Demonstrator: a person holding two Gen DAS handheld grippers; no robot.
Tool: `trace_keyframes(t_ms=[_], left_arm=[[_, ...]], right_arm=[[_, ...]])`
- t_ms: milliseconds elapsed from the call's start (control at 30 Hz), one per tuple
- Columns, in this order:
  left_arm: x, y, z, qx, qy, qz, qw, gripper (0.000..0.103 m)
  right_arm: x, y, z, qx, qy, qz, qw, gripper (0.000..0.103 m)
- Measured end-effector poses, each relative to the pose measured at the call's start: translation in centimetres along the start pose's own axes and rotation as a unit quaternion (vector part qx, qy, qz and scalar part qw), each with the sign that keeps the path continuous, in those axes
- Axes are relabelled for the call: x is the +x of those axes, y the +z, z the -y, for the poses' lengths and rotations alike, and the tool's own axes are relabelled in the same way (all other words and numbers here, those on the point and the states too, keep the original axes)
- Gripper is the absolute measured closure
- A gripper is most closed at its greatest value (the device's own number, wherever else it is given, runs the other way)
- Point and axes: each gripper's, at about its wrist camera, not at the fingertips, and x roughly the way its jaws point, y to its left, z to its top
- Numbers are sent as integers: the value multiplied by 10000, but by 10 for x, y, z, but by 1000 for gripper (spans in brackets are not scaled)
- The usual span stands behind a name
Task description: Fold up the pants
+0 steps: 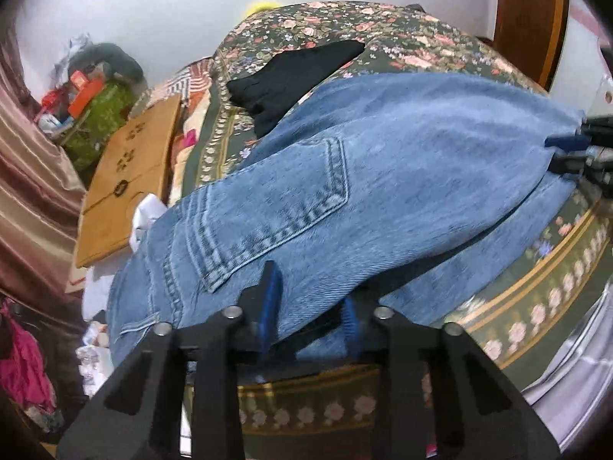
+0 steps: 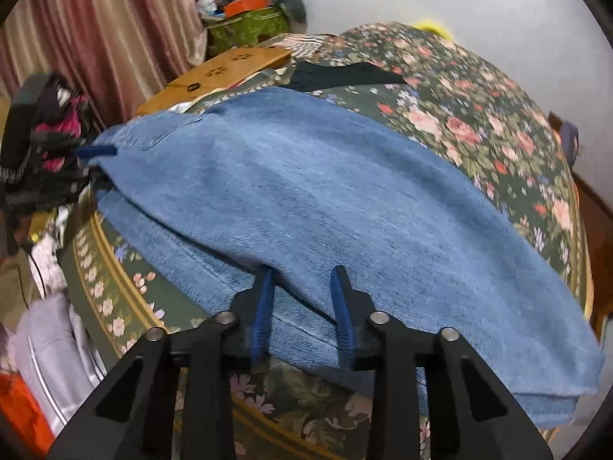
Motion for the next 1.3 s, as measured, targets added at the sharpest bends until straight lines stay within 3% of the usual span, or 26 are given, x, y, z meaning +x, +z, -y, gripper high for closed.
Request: trace_keyframes(t_ms=[167, 267, 433, 633, 700, 767, 833, 900, 1033, 1133, 1200, 1300], left_arm=[[-10, 10, -13, -438, -393, 113, 9982, 78], [-21, 6, -12, -319, -403, 271, 9983, 81], [-27, -8, -14, -382, -556, 205, 9975, 82], [-3, -27, -16, -690, -844, -248, 9937, 82], [-7, -31, -21, -817, -900, -237, 9923, 76], [-14, -33, -27, -934, -917, -238, 9911, 54], [-30, -37, -41, -1157, -926, 9, 9890, 44], [-43, -39, -57, -1348, -943, 190, 9862, 41], [-55, -38, -110, -1932, -667, 467, 9778, 39], [-49, -38, -149, -2218, -116, 628, 9730, 32], [-32, -38, -179, -2324, 105, 506, 9713, 32], [-3, -41, -212, -2637, 87, 240, 9643, 32]], right_arm=[[-5, 5, 5, 236, 294, 16, 9993, 95], [-20, 7, 5, 265, 556, 88, 9981, 97], [-28, 5, -2, 235, 742, -6, 9970, 98], [-12, -2, -2, 356, 771, -303, 9959, 94], [-16, 4, -1, 421, 820, -437, 9948, 88], [-24, 13, 1, 469, 797, -446, 9947, 75], [-33, 21, 1, 425, 740, -340, 9958, 71], [-42, 36, 0, 366, 682, -163, 9969, 70], [-43, 74, -3, 435, 624, 226, 9968, 57], [-28, 104, -4, 455, 626, 366, 9963, 54], [-11, 125, -4, 509, 624, 413, 9959, 53], [23, 155, 0, 618, 658, 337, 9953, 53]])
